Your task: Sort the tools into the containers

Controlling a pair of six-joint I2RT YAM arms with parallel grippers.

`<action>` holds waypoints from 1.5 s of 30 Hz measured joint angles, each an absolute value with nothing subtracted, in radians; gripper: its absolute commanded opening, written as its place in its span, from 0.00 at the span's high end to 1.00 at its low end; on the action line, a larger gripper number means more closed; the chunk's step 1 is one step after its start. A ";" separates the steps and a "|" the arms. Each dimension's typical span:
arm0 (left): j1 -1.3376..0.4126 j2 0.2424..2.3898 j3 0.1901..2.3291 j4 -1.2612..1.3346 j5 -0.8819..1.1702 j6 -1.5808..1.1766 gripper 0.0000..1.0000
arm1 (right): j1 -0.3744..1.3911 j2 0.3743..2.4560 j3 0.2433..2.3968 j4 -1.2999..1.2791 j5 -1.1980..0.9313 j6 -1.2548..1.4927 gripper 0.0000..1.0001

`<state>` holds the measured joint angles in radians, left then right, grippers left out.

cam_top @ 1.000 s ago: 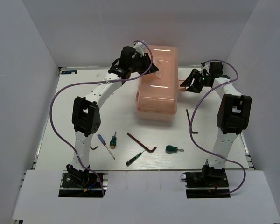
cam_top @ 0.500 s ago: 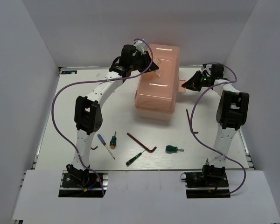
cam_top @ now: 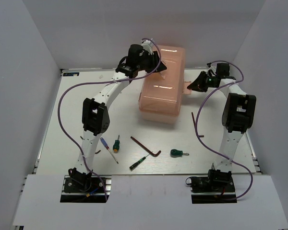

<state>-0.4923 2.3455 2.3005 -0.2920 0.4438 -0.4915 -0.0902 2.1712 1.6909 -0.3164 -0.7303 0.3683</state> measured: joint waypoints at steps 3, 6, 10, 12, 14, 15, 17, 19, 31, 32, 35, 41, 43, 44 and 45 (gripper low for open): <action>-0.493 2.349 2.308 -0.304 0.439 -0.475 0.57 | -0.090 2.171 1.700 -0.337 -0.724 0.337 0.96; -0.493 2.349 2.311 -0.332 0.416 -0.481 0.77 | -0.089 2.171 1.706 -0.349 -0.720 0.313 0.97; -0.495 2.349 2.326 -0.352 0.365 -0.550 1.00 | -0.089 2.171 1.706 -0.385 -0.724 0.295 0.98; -0.495 2.349 2.326 -0.353 0.359 -0.547 1.00 | -0.090 2.170 1.707 -0.389 -0.723 0.282 1.00; -0.496 2.347 2.326 -0.355 0.354 -0.546 1.00 | -0.089 2.170 1.716 -0.401 -0.717 0.272 1.00; -0.497 2.346 2.326 -0.358 0.350 -0.546 1.00 | -0.089 2.170 1.724 -0.414 -0.710 0.265 1.00; -0.500 2.342 2.326 -0.361 0.338 -0.539 1.00 | -0.086 2.170 1.744 -0.443 -0.694 0.252 1.00; -0.503 2.336 2.326 -0.366 0.325 -0.530 1.00 | -0.083 2.170 1.766 -0.475 -0.678 0.242 1.00; -0.461 2.043 2.099 -0.432 0.167 -0.439 1.00 | -0.092 2.243 1.948 -0.654 -0.650 0.167 1.00; -0.448 2.015 2.079 -0.453 0.152 -0.425 1.00 | -0.096 2.244 1.955 -0.657 -0.650 0.161 1.00; -0.420 1.957 2.022 -0.480 0.107 -0.390 1.00 | -0.109 2.245 1.969 -0.658 -0.635 0.142 1.00; -0.376 1.859 1.827 -0.479 0.032 -0.344 1.00 | -0.143 2.251 1.975 -0.661 -0.627 0.121 1.00; -0.358 1.824 1.759 -0.463 0.027 -0.344 1.00 | -0.150 2.254 1.975 -0.659 -0.633 0.120 1.00; -0.352 1.805 1.723 -0.447 0.029 -0.347 1.00 | -0.151 2.255 1.975 -0.659 -0.638 0.120 1.00; -0.348 1.786 1.689 -0.433 0.030 -0.350 1.00 | -0.152 2.256 1.975 -0.659 -0.645 0.119 1.00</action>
